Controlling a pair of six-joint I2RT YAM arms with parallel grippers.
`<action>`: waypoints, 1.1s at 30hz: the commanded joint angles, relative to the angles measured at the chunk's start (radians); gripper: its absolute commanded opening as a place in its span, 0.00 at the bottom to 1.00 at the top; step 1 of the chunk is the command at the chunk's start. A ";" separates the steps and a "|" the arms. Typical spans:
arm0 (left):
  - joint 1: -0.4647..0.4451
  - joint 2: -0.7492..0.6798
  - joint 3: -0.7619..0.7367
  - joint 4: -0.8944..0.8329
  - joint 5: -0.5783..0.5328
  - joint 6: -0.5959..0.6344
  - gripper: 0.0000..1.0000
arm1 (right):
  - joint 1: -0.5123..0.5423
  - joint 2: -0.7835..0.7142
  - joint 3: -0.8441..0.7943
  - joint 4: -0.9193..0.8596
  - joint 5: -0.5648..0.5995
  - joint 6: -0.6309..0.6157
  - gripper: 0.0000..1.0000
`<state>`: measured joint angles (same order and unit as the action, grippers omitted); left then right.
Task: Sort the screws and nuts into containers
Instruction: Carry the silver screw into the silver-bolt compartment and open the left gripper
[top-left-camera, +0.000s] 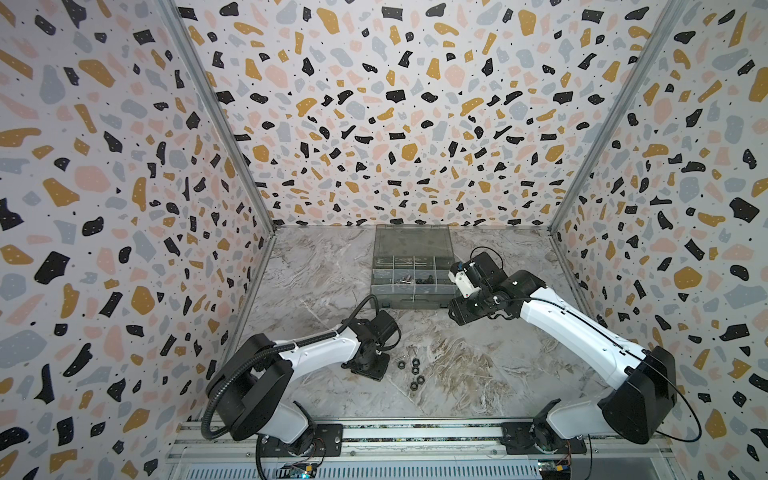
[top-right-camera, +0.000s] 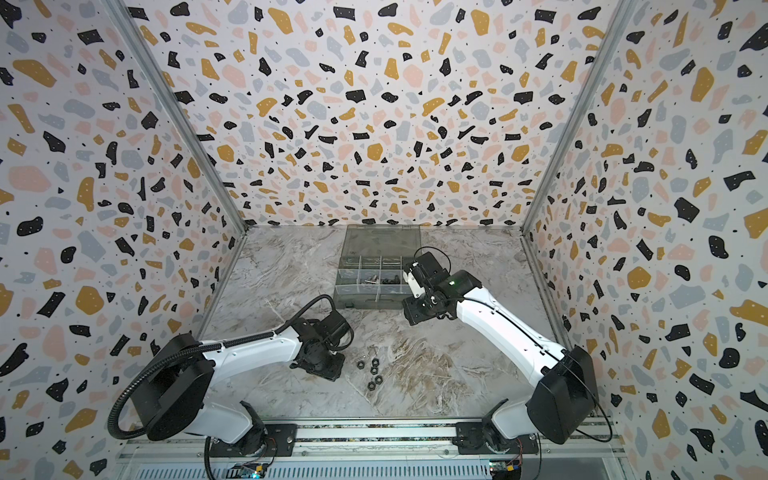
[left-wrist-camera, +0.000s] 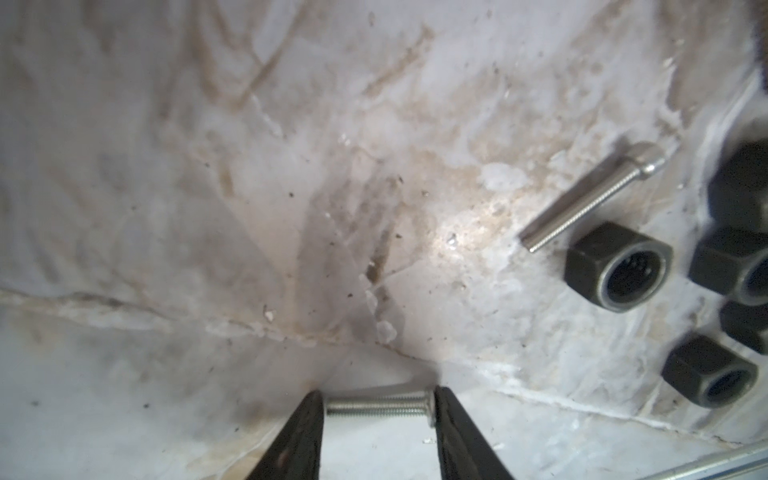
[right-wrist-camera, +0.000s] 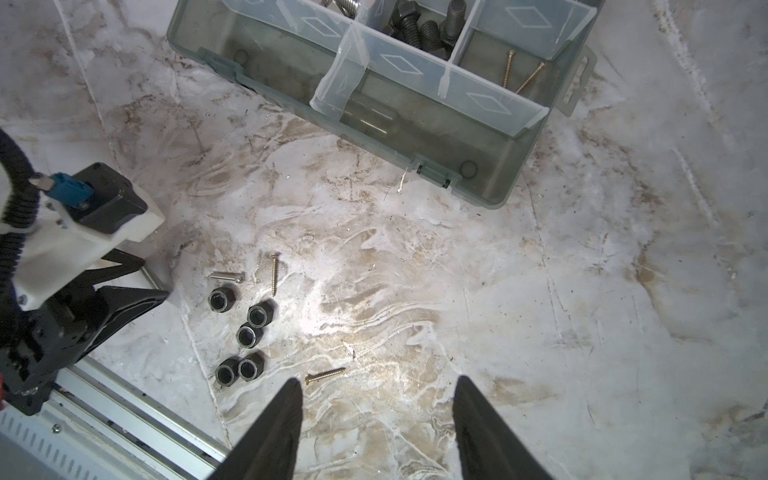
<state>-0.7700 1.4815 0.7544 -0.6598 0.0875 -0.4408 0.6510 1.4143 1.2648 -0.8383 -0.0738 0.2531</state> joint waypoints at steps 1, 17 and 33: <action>-0.010 0.043 -0.006 0.043 0.044 0.007 0.44 | 0.001 -0.023 0.017 -0.022 0.014 0.003 0.60; -0.010 0.046 0.116 -0.051 0.000 0.027 0.41 | -0.005 -0.021 0.036 -0.021 0.013 -0.005 0.60; 0.072 0.130 0.370 -0.197 -0.090 0.123 0.41 | -0.029 -0.020 0.069 -0.022 0.024 -0.012 0.60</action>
<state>-0.7341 1.5982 1.0790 -0.8021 0.0319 -0.3588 0.6296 1.4143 1.2953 -0.8383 -0.0685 0.2520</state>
